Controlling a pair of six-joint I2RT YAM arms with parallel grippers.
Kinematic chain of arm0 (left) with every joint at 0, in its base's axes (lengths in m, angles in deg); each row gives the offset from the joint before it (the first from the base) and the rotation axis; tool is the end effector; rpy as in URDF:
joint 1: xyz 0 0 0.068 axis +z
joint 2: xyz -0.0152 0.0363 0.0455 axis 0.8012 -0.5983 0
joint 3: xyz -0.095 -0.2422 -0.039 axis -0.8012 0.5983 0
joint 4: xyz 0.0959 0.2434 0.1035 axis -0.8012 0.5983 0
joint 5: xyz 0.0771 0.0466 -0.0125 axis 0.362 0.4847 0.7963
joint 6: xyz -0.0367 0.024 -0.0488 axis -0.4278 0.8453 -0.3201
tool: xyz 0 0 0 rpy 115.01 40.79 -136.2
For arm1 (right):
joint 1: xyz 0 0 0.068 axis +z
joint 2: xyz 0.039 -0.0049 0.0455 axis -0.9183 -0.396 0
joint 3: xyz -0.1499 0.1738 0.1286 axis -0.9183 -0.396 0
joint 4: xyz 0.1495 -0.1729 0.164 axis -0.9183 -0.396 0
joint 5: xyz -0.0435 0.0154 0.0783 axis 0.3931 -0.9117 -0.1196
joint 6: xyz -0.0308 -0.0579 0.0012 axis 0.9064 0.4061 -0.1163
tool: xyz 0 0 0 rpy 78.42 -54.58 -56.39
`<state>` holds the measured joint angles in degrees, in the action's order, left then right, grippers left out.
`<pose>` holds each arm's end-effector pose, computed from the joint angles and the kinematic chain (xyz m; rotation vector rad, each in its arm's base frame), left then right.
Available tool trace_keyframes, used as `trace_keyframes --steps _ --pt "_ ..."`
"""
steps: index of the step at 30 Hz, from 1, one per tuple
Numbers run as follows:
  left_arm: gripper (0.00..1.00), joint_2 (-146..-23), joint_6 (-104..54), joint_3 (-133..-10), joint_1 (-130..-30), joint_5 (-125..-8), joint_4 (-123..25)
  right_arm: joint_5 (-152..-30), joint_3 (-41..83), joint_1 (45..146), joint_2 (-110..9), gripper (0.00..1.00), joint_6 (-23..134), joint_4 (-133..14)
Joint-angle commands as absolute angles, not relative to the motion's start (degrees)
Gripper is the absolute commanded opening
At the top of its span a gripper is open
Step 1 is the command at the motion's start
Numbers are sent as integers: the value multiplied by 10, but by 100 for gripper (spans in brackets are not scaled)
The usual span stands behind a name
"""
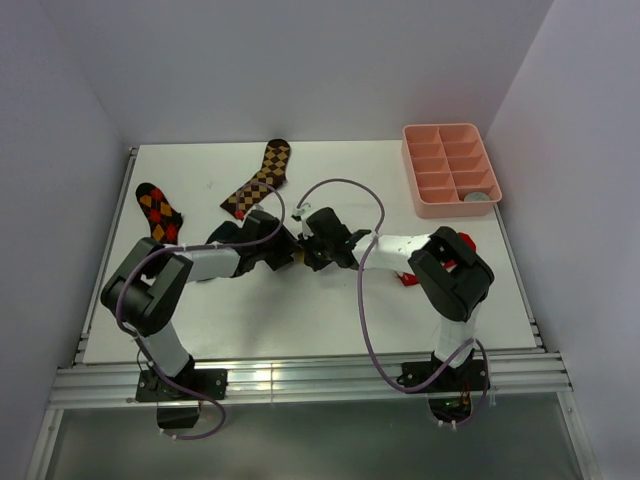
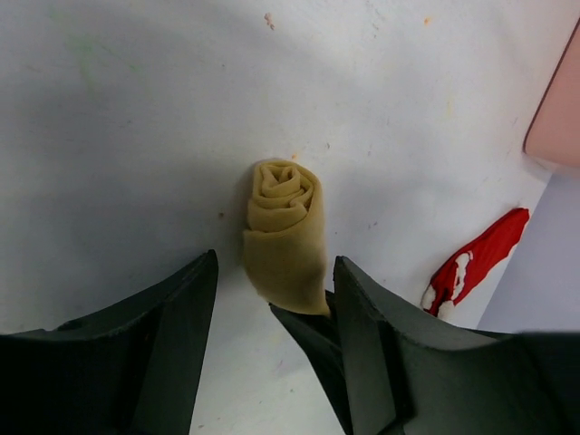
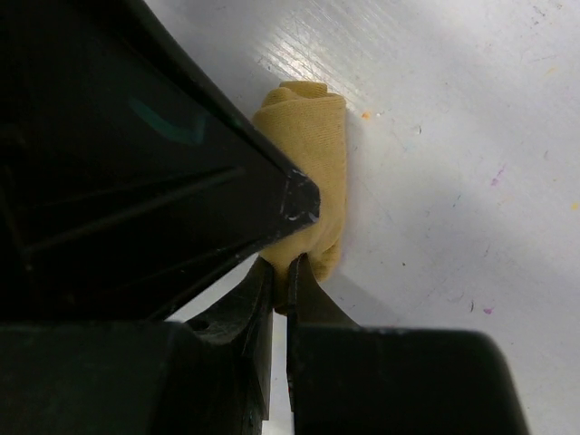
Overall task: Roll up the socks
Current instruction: Roll the sock at the center of the board.
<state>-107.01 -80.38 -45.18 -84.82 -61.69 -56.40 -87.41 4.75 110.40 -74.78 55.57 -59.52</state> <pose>0.3040 -0.1907 0.1062 -0.7245 2.3982 -0.8829 0.2876 0.2803 0.1188 -0.8117 2.2980 0.4931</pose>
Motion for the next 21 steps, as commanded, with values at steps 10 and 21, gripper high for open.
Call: trace_keyframes --steps 10,21 --pt "51 -1121 -804 -489 -853 -565 -558 -914 27 1095 -765 0 547 -649" --pt "35 -1134 -799 -479 -853 -554 -548 -935 28 1070 -773 0 537 -651"
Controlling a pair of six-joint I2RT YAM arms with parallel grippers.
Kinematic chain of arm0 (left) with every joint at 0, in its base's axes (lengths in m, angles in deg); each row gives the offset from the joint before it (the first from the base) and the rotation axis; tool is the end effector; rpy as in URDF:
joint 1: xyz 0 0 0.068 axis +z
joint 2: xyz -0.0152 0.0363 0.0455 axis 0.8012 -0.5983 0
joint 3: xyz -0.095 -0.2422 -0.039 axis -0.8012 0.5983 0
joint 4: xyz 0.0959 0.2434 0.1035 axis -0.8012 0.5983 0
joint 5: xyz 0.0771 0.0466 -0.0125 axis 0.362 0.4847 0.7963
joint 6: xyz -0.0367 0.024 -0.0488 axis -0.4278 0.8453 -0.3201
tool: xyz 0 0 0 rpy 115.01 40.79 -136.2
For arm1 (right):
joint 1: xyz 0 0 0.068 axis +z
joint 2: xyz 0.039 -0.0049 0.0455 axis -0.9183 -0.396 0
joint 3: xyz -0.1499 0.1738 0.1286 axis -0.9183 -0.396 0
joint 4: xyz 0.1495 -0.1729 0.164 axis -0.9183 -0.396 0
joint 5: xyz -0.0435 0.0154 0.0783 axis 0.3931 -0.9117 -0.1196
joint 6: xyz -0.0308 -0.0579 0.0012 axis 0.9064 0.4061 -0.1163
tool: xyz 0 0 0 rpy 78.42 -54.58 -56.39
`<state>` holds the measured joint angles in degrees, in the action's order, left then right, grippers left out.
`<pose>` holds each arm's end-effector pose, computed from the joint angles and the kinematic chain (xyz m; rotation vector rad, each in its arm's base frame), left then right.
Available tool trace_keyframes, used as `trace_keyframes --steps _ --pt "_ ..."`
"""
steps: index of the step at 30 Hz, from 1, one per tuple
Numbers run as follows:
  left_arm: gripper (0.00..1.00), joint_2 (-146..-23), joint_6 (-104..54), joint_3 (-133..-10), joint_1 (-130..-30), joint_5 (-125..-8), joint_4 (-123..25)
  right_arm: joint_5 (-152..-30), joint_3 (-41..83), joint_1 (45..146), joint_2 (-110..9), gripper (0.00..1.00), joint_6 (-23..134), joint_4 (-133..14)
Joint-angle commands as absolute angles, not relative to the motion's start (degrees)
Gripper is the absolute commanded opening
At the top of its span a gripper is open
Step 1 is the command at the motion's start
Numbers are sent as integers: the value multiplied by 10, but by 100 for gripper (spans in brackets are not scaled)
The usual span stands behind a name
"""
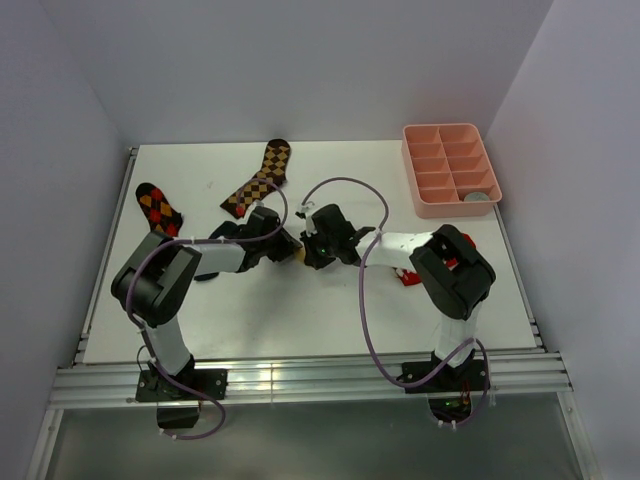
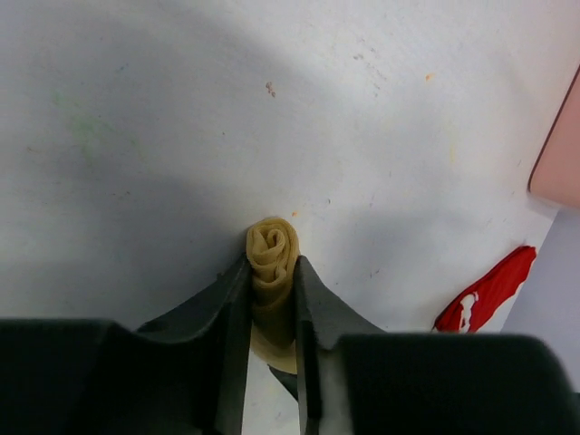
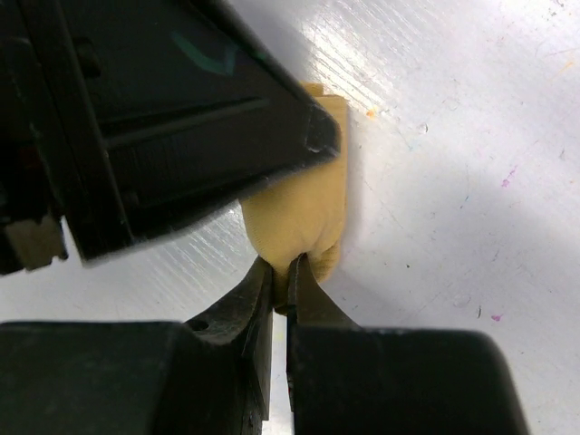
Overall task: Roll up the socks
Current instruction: Roll the sock at the center of the board.
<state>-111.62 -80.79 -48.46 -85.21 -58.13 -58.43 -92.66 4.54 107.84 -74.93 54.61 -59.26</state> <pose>0.3189 -0.1991 0.0987 -0.7468 2.3542 -0.8390 0.2961 0.2702 0.1175 -0.7879 2.3224 0.5857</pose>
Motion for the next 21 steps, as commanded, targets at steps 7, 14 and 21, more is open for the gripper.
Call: trace_keyframes --steps 7,14,21 --pt "0 -1140 -790 -491 -860 -549 -527 -922 24 1071 -744 3 529 -634" --pt "0 -1132 -763 -525 -874 -521 -473 -876 11 1077 -694 44 532 -598" --pt "0 -1134 -750 -545 -876 -508 -433 -854 -5 1085 -652 51 548 -569"
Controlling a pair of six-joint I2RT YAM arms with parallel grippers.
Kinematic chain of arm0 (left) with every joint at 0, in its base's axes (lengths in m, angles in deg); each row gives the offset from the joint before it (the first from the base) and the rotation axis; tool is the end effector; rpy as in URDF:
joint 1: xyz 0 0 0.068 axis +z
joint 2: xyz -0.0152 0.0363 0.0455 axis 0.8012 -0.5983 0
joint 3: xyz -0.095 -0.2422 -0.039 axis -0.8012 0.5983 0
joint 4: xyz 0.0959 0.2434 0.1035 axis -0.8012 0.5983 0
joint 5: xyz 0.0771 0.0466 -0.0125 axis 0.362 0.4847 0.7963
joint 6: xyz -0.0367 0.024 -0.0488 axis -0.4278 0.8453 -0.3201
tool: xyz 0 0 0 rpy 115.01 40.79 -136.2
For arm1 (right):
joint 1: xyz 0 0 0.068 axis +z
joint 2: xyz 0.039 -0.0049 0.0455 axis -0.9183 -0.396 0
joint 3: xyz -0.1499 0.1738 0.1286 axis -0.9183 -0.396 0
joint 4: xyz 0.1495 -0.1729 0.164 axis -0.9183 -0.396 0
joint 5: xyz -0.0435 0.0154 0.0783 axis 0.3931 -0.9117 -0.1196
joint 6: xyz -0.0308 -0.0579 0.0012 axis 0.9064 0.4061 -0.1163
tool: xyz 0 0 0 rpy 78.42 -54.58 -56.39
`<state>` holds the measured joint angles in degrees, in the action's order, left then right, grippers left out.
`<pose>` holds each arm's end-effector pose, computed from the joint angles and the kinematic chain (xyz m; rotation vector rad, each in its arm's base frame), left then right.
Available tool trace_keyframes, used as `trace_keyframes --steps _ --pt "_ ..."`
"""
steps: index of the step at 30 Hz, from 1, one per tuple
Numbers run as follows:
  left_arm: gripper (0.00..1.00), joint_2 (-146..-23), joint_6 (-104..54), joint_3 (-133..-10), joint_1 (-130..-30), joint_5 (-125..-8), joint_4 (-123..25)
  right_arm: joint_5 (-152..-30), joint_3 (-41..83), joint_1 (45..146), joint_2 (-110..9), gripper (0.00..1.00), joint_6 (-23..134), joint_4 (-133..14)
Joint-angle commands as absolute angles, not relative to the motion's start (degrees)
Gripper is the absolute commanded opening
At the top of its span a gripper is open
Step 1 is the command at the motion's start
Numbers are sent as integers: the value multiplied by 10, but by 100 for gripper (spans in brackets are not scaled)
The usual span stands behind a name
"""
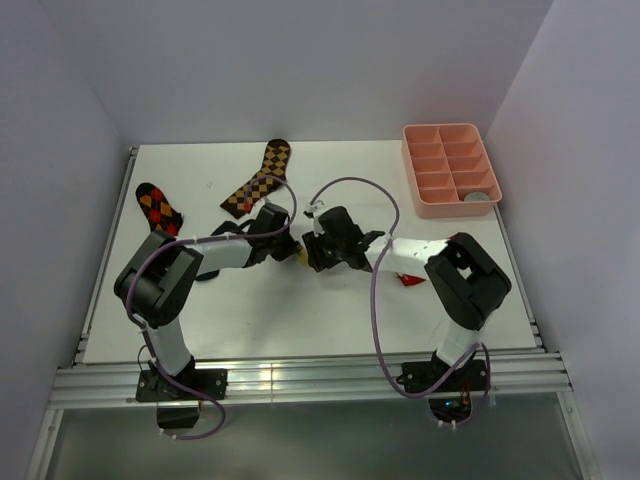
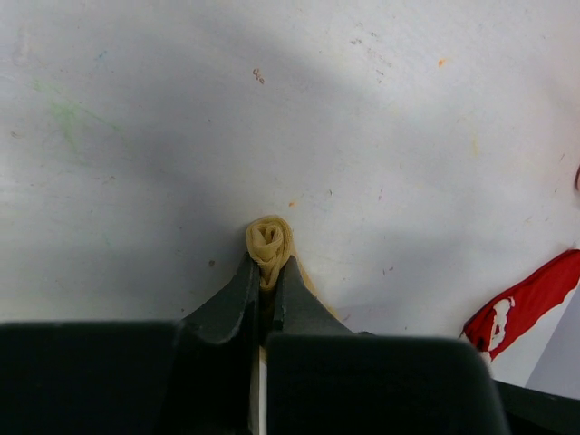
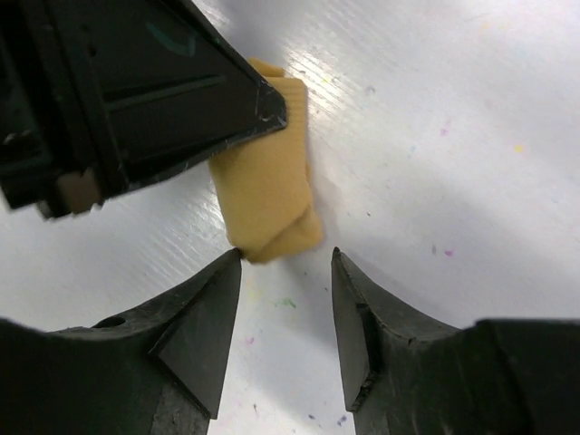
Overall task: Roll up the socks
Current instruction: Roll the sock at the center of the board, then pick up the sock at the center of the board.
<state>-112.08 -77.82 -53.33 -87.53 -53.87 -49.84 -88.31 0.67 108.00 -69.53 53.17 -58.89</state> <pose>0.3199 -0.2135 0.1081 -0.6812 2.4049 -0.7027 0.2858 0.2574 0.1314 -0.7156 2.3003 0.5233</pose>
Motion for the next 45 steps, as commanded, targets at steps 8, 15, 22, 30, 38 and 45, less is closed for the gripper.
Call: trace_keyframes --steps 8,15,22,30,38,45 --pt "0 -1134 -747 -556 -877 -515 -428 -853 -17 1095 -648 59 572 -526" --pt "0 -1133 -745 -557 -878 -521 -429 -846 -10 1106 -684 60 593 -501" --pt "0 -1137 -744 -558 -879 -529 -432 -837 -17 1118 -705 61 614 -458" --pt "0 -1138 -741 -562 -879 -532 -430 -813 3 1133 -748 61 628 -469" --pt "1 -1138 -741 -566 -879 -542 -433 -785 16 1143 -774 39 626 -500" --pt "2 -1132 -744 -565 -880 -546 -434 -769 10 1145 -764 0 621 -513"
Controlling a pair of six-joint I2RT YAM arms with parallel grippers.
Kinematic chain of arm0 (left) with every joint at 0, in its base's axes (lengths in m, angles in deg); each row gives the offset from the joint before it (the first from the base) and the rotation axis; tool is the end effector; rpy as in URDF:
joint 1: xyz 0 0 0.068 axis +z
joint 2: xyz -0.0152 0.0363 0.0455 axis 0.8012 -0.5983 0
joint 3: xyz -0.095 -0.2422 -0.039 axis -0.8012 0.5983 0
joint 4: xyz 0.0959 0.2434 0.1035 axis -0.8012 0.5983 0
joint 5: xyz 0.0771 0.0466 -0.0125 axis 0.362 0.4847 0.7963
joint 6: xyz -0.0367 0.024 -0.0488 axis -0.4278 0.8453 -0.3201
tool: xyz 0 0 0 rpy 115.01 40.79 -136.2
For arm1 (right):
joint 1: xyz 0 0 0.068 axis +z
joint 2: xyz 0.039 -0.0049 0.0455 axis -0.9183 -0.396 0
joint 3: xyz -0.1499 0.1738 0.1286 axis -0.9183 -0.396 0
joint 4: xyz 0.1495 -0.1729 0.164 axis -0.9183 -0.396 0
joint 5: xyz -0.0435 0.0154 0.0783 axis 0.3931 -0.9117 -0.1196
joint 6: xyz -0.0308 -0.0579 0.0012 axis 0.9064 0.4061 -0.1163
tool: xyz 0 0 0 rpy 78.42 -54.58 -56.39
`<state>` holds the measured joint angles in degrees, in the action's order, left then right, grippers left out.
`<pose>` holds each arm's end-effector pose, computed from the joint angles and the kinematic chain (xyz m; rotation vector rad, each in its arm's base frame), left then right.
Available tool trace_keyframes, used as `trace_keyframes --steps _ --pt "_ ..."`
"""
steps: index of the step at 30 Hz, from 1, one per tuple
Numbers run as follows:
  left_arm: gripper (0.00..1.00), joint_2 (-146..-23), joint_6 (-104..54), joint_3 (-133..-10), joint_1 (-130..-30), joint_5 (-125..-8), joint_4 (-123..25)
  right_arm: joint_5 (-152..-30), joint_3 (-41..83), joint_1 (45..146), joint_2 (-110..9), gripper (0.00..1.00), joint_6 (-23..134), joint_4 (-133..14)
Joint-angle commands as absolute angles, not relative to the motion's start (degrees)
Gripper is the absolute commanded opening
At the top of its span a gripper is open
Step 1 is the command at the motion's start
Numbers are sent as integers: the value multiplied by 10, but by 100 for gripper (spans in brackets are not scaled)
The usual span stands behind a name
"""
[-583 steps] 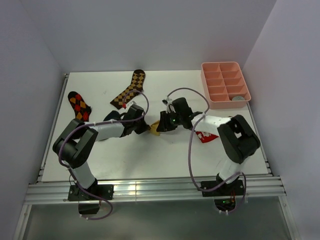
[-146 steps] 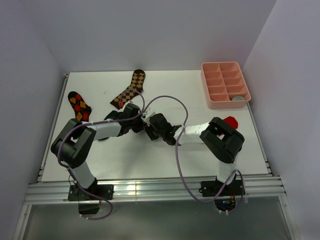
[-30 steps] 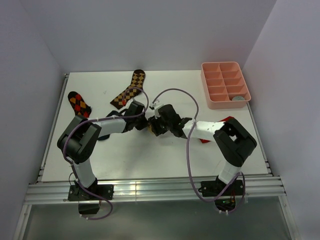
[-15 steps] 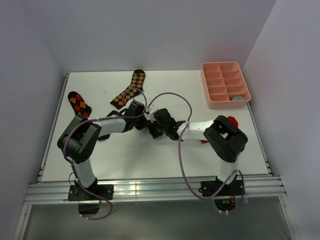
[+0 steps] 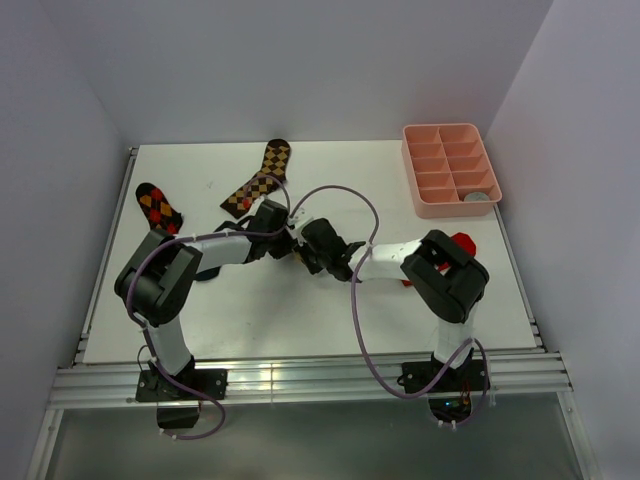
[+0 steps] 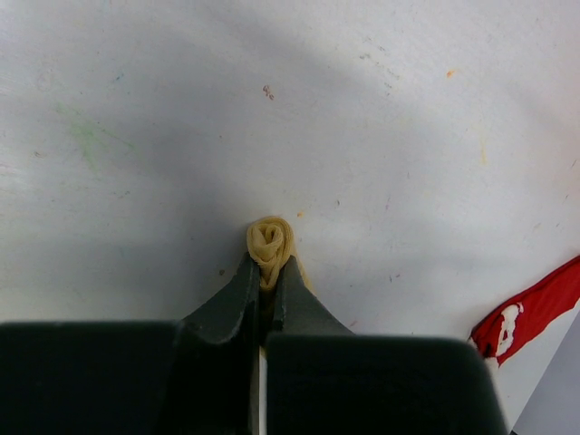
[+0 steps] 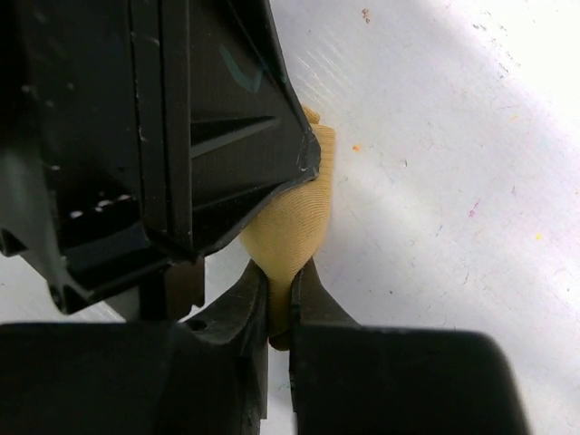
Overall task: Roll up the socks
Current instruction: Pick up the sock at the center of the board, then place the sock in the storage box.
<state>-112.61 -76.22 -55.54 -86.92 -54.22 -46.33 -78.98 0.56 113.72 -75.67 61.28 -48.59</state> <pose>0.3253 -0.2126 0.1113 -0.6624 2.4358 -0.6659 0.2754 0.2903 0.1074 -0.8678 2.1314 0.3504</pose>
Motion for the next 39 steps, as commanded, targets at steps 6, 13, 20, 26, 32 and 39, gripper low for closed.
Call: trace_keyframes --steps 6,13,20,26,32,39 --pt "22 -1123 -749 -556 -879 -540 -439 -766 -26 1140 -699 0 587 -510" --pt "38 -1097 -744 -561 -874 -535 -423 -776 -62 1122 -640 0 557 -529" --pt "71 -1033 -736 -575 -819 -537 -395 -794 -88 1078 -571 0 513 -583" --pt "85 -953 -710 -595 -774 -532 -354 -777 -49 1011 -509 0 477 -676" --pt "95 -851 -657 -606 -744 -516 -300 -767 45 909 -491 0 431 -798" --pt "99 -771 -568 -625 -669 -492 -235 -749 170 768 -557 0 344 -912"
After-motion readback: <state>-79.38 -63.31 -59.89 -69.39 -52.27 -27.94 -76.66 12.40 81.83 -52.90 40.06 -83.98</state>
